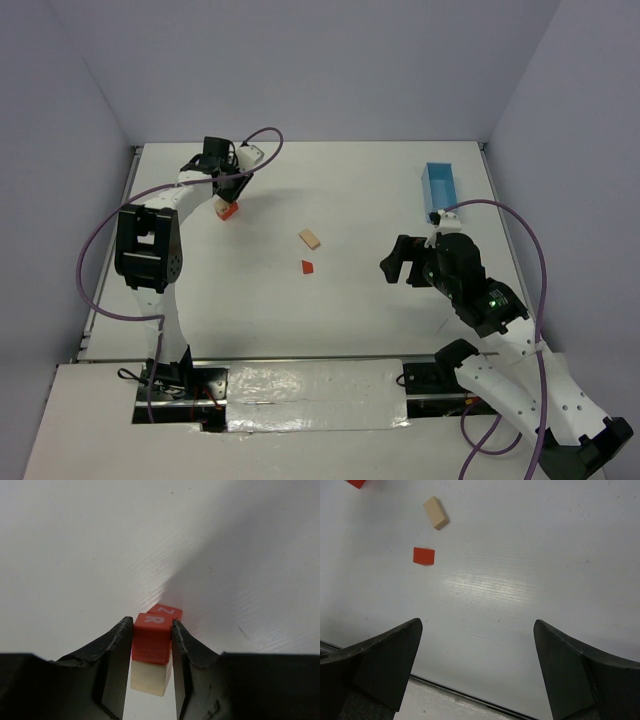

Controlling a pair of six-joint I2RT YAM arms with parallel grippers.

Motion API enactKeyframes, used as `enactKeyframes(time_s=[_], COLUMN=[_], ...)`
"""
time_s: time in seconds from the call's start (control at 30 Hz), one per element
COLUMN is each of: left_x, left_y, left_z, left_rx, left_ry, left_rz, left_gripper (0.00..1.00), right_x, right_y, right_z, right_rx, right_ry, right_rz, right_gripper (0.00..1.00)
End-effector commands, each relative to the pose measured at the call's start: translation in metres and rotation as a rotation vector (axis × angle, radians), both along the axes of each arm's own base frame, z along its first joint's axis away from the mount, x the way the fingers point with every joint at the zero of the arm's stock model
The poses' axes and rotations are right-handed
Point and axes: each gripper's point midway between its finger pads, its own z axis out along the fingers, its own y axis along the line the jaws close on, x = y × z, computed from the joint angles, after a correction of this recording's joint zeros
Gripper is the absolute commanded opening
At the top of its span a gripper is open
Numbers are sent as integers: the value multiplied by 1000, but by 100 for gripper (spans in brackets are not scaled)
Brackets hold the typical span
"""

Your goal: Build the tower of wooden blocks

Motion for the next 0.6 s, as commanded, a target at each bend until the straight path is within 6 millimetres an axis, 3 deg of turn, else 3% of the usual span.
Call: enactKeyframes(time_s=[0.0,0.57], left_x=[7,6], left_y=[0,5], left_z=[21,18], left_rx=[-28,-12], left_ry=[-57,-54], left_rz=[22,46], left_gripper=[41,51], right_x=[4,4], right_y=[5,5], right_z=[11,10], right_rx=[13,12], right_ry=[-49,-48], right_rz=[19,22], right_gripper=[100,100])
